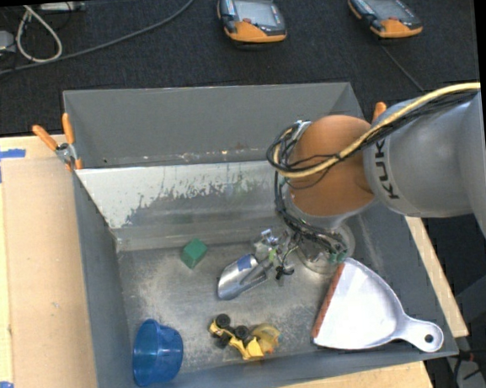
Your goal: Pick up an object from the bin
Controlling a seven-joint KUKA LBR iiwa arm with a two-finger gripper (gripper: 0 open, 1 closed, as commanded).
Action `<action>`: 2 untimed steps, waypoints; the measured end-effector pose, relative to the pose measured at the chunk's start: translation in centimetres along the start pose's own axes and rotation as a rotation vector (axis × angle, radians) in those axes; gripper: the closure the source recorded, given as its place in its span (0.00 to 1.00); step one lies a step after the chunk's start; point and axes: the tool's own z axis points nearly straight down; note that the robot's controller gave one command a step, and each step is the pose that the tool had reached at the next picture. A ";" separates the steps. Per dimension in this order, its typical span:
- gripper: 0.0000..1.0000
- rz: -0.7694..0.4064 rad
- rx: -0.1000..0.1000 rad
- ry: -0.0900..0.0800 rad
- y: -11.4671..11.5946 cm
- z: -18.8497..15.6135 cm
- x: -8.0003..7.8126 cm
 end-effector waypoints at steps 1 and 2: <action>1.00 -0.214 -0.001 -0.002 1.7 2.4 -2.3; 1.00 -0.213 -0.001 -0.002 1.7 2.4 -2.3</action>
Offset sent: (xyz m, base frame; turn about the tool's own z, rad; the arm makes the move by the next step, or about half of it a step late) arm 0.0000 0.0000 0.0000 0.0000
